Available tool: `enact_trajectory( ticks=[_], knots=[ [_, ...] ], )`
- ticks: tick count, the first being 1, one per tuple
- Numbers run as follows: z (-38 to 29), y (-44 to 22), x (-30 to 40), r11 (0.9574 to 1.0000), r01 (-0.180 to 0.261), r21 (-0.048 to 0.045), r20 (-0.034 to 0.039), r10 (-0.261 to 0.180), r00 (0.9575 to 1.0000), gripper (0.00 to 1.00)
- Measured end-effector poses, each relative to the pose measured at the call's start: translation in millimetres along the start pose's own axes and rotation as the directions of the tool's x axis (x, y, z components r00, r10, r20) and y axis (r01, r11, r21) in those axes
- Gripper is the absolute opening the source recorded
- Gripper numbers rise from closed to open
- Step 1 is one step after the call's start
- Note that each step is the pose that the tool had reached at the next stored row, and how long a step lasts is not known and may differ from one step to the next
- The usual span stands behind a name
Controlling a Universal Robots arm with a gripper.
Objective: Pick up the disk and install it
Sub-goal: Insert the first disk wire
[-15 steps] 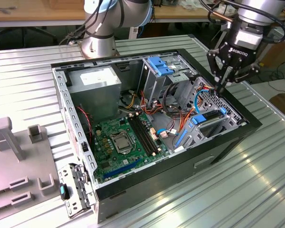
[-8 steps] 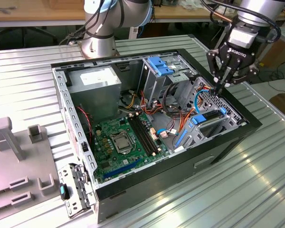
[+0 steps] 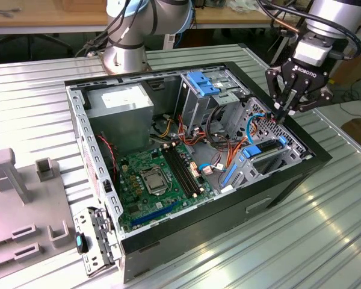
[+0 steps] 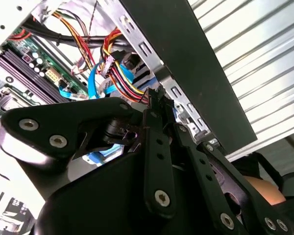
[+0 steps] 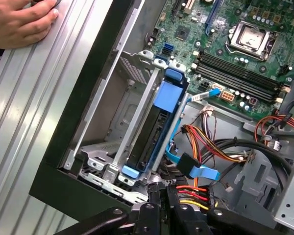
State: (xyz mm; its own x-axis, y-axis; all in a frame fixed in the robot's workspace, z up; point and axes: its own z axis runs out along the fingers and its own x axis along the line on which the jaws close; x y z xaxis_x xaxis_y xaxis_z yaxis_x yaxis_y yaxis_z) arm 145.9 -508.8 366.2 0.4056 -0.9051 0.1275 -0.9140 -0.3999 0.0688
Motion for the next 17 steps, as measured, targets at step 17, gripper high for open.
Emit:
enact_trajectory(
  ticks=[17],
  knots=[
    [3.7, 3.1, -0.3, 0.9876, -0.157, -0.0024, 0.0748, 0.157, 0.9848, 0.17]
  ],
)
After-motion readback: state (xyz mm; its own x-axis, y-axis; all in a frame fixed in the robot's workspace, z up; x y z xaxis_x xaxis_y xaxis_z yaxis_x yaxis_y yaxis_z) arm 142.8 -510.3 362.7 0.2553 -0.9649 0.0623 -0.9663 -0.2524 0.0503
